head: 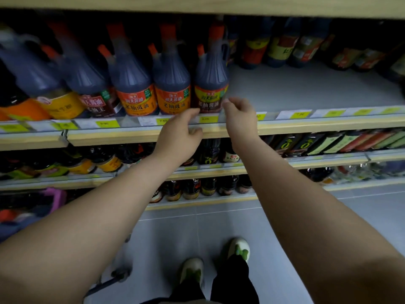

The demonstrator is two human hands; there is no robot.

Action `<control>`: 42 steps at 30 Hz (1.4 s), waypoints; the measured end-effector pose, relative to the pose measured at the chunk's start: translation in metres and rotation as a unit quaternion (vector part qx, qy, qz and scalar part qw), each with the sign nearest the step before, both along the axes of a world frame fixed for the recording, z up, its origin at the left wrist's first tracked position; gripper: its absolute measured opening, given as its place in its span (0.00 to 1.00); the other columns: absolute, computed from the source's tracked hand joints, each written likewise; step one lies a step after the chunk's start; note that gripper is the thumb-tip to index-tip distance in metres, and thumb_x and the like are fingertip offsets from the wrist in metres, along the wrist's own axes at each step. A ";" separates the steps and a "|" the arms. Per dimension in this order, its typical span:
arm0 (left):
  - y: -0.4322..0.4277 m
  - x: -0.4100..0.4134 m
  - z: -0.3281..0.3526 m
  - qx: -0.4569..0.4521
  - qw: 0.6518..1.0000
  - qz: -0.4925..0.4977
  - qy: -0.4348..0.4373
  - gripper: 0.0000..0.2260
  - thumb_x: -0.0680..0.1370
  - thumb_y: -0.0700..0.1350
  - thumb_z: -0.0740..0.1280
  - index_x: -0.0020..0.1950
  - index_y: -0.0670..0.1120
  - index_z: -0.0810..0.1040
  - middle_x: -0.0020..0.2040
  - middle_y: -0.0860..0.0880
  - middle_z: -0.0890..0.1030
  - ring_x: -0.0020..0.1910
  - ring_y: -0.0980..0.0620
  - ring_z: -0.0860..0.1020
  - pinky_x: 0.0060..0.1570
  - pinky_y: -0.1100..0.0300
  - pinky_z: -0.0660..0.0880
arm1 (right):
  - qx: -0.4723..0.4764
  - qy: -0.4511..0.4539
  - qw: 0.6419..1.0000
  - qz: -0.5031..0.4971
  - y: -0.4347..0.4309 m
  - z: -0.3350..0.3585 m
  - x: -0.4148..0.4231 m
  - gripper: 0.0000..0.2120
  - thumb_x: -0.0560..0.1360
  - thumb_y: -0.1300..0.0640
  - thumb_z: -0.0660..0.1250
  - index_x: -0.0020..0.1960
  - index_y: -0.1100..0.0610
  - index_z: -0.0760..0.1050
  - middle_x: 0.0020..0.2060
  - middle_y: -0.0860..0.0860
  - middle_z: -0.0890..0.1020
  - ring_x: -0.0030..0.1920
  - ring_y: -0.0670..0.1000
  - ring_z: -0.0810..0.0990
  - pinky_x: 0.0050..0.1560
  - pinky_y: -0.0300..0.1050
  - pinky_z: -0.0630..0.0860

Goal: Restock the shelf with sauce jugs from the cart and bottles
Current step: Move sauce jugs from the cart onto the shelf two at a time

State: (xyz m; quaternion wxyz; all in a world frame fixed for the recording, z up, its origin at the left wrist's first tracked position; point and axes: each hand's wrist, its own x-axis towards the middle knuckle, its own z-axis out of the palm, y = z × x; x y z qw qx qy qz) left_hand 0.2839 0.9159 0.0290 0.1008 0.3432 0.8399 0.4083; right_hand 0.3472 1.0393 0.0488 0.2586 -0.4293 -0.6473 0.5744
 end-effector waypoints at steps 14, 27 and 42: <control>-0.107 0.085 0.045 0.035 0.998 -0.030 -0.033 0.16 0.77 0.44 0.67 0.65 0.50 0.75 0.57 0.54 0.79 0.58 0.56 0.75 0.60 0.59 0.71 | 0.069 -0.035 0.992 0.095 -0.104 0.043 0.129 0.07 0.76 0.55 0.66 0.53 0.54 0.79 0.44 0.51 0.82 0.45 0.53 0.81 0.49 0.49 0.79; -0.298 0.190 0.043 0.075 0.981 0.116 -0.135 0.12 0.76 0.37 0.68 0.59 0.45 0.77 0.52 0.48 0.80 0.46 0.54 0.77 0.46 0.70 0.74 | 0.011 -0.016 0.975 0.223 -0.264 0.044 0.221 0.04 0.77 0.58 0.66 0.50 0.53 0.79 0.44 0.56 0.81 0.41 0.52 0.77 0.43 0.49 0.75; -0.555 0.180 0.052 0.098 0.949 0.290 -0.079 0.09 0.76 0.41 0.69 0.56 0.47 0.78 0.53 0.49 0.81 0.56 0.50 0.78 0.59 0.53 0.74 | 0.056 -0.003 0.931 0.362 -0.496 0.052 0.155 0.04 0.77 0.61 0.66 0.49 0.57 0.78 0.44 0.55 0.81 0.42 0.52 0.78 0.45 0.49 0.75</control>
